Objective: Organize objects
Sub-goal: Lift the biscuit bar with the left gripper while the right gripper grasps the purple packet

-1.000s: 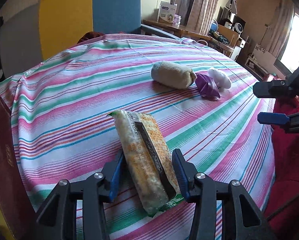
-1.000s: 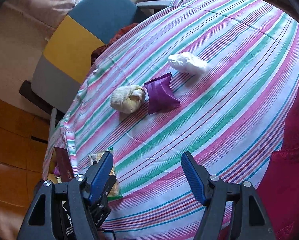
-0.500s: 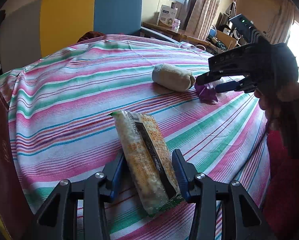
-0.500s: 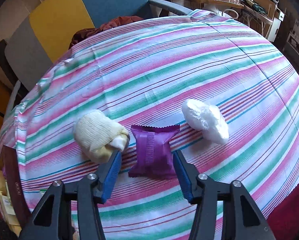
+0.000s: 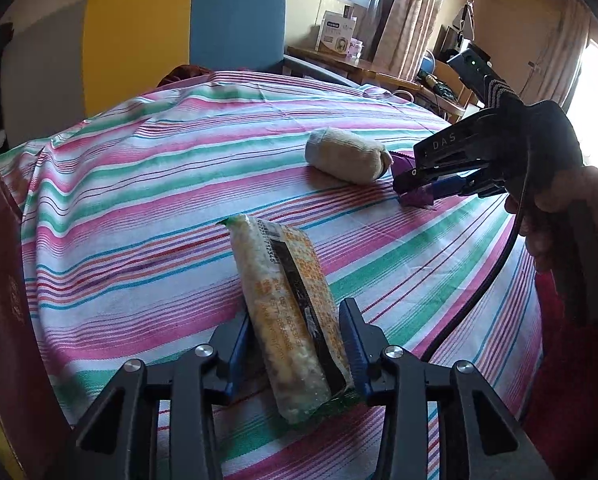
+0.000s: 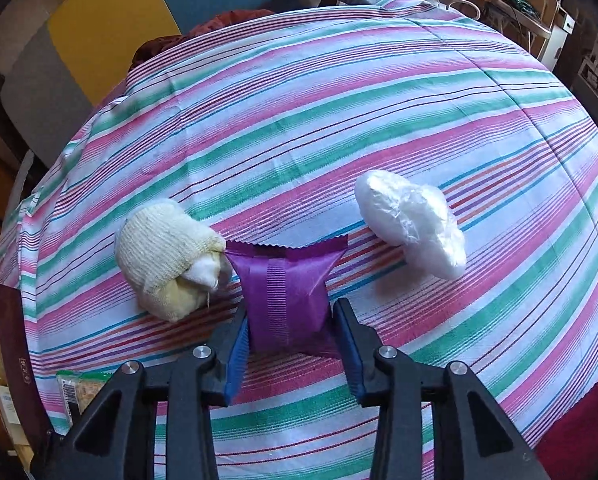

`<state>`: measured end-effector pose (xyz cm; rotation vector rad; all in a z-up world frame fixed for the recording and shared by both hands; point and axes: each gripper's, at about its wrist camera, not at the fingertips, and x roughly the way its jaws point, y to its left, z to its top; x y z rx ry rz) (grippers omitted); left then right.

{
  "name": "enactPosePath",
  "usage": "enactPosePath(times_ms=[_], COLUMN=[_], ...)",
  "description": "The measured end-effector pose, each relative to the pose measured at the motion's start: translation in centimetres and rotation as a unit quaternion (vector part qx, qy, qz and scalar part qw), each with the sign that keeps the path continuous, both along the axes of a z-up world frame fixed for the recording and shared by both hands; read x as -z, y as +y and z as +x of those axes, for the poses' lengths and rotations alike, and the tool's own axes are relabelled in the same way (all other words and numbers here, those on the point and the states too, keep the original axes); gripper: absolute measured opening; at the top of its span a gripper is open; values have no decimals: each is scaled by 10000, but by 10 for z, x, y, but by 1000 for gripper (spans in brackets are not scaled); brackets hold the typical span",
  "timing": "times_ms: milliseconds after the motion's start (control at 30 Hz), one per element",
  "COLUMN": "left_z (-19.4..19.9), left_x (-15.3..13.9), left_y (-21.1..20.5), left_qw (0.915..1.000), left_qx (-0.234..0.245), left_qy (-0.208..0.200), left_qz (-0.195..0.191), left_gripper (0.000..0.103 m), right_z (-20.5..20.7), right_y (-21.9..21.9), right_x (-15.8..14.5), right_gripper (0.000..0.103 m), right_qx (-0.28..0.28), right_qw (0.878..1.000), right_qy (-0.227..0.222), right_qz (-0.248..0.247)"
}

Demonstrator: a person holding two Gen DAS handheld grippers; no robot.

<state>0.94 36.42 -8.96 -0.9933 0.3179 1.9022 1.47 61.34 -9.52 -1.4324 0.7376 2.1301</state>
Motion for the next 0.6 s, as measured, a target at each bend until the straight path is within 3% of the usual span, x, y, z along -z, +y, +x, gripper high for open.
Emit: enactPosePath(times_ms=[367,600], left_z=[7,6], left_x=[-11,-13], left_y=[-15,-29], left_qw=[9999,9996], left_qx=[-36,-48], left_qy=[-81,-251], left_qz=[-114,-71], left_gripper=[25,24], right_z=[-8,-10], right_y=[-16,-23], right_x=[-3,-5], right_gripper=[39,39], right_qx=[-359,-456], right_qw=[9976,9957], right_qy=[-254,-326], right_qz=[543,743])
